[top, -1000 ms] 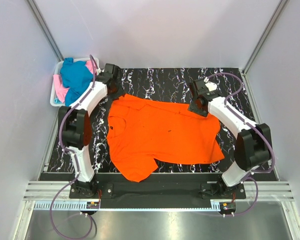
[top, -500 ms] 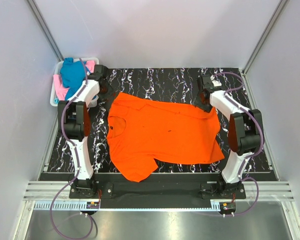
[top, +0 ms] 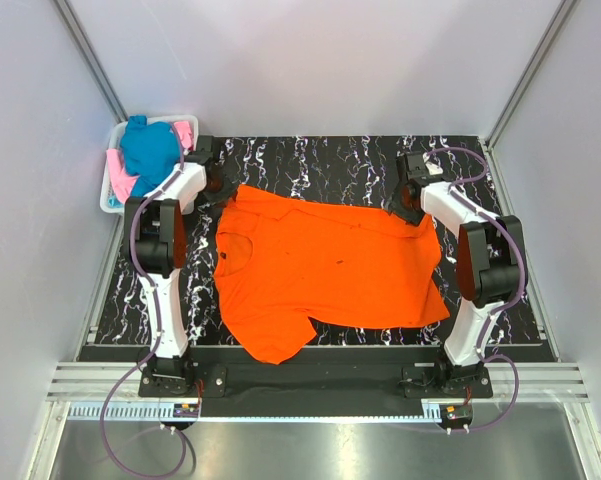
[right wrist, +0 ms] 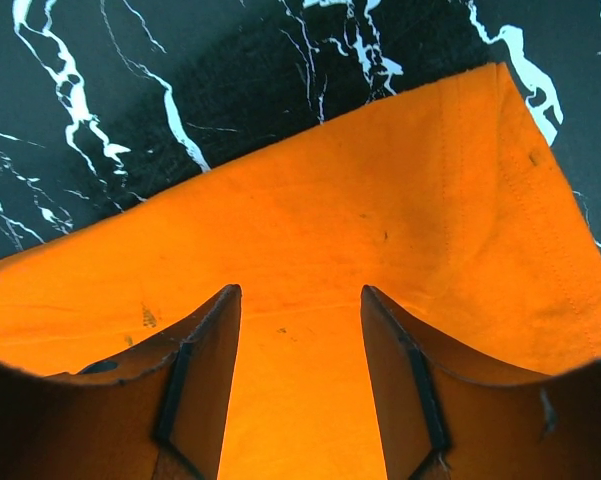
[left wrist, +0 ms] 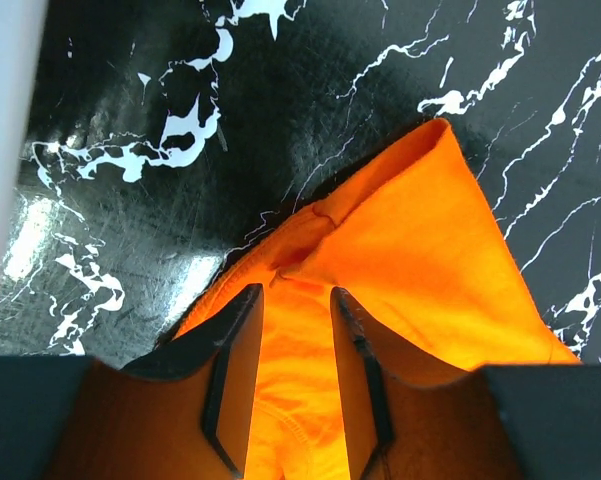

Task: Fold and stack the t-shirts
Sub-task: Flatten the tshirt out

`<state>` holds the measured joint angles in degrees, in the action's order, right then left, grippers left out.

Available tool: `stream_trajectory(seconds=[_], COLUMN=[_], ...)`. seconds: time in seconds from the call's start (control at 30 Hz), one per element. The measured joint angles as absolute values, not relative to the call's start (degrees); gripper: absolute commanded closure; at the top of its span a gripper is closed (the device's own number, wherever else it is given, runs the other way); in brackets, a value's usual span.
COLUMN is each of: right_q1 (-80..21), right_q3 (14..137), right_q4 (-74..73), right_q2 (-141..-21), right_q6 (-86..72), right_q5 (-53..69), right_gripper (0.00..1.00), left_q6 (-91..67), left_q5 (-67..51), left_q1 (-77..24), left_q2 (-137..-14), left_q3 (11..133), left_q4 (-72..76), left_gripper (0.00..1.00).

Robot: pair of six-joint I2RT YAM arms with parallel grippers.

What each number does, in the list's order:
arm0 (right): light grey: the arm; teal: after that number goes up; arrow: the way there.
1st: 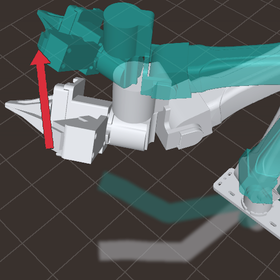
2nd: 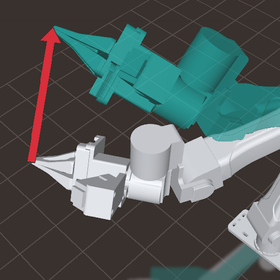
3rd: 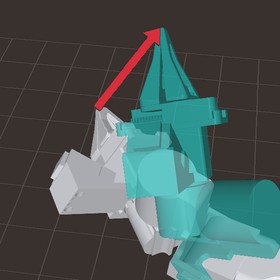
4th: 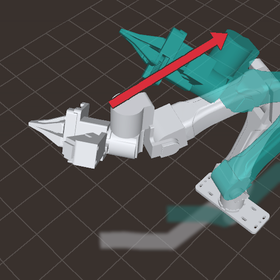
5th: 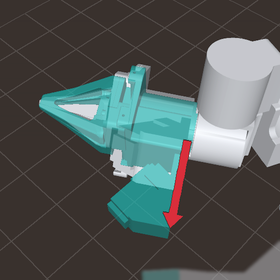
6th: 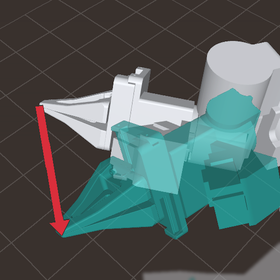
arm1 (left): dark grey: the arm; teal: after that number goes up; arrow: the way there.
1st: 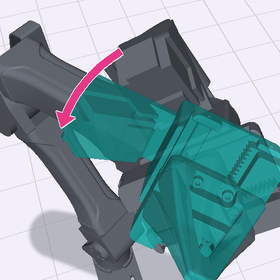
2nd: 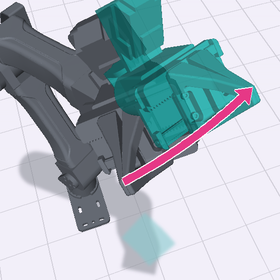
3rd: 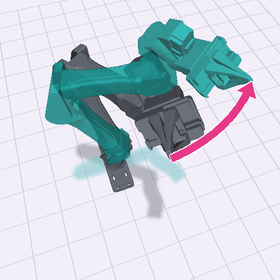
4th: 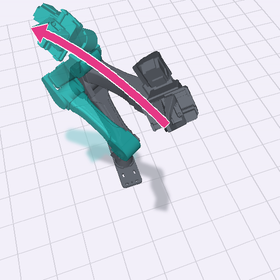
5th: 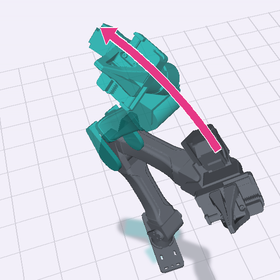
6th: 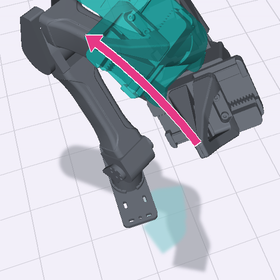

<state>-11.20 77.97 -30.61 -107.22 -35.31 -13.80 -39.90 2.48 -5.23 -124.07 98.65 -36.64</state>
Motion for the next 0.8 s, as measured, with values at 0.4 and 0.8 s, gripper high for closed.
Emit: stream_trajectory(seconds=[0.4,0.8], right_q1=[-11.2,-11.2], right_q3=[76.8,76.8], right_q4=[-30.2,-29.8], right_q2=[-107.3,-107.3], right_q6=[-34.9,-34.9], right_q5=[-13.8,-13.8], right_gripper=[0.43,0.44], left_q6=[-39.9,-38.4], left_q5=[2.1,1.7], left_q1=[-5.3,-5.1], left_q2=[-125.4,-127.3], left_q3=[99.4,100.5], left_q4=[-35.7,-35.9], left_gripper=[0.76,1.00])
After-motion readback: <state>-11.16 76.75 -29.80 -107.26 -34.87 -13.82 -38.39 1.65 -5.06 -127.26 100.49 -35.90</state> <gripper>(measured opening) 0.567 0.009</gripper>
